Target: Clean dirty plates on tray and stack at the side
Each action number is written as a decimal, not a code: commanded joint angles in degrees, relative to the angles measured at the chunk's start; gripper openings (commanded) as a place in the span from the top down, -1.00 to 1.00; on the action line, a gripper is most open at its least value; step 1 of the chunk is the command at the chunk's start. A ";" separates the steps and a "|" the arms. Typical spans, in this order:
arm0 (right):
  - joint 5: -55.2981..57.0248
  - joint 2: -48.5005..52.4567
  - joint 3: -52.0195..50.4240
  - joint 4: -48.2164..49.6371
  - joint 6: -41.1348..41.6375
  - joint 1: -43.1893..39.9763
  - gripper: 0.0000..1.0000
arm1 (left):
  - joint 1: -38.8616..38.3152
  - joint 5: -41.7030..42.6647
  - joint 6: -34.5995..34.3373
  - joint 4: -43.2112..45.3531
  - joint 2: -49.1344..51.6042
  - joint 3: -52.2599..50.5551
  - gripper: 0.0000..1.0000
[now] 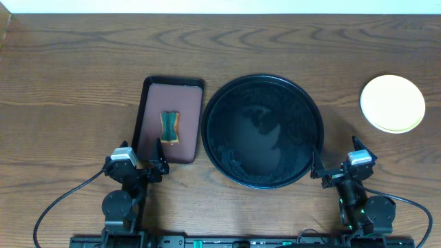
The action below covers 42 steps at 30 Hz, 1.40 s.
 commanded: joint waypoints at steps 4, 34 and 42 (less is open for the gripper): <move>0.52 -0.31 -0.24 -0.04 -0.26 0.33 -0.98 | -0.22 -0.85 0.76 -2.82 0.04 -0.39 -0.79; 0.52 -0.31 -0.24 -0.04 -0.26 0.33 -0.98 | -0.33 -0.85 0.76 -2.82 -1.73 -0.39 -0.79; 0.52 -0.31 -0.24 -0.04 -0.26 0.33 -0.99 | -0.33 -0.83 0.76 -2.82 -1.73 -0.39 -0.79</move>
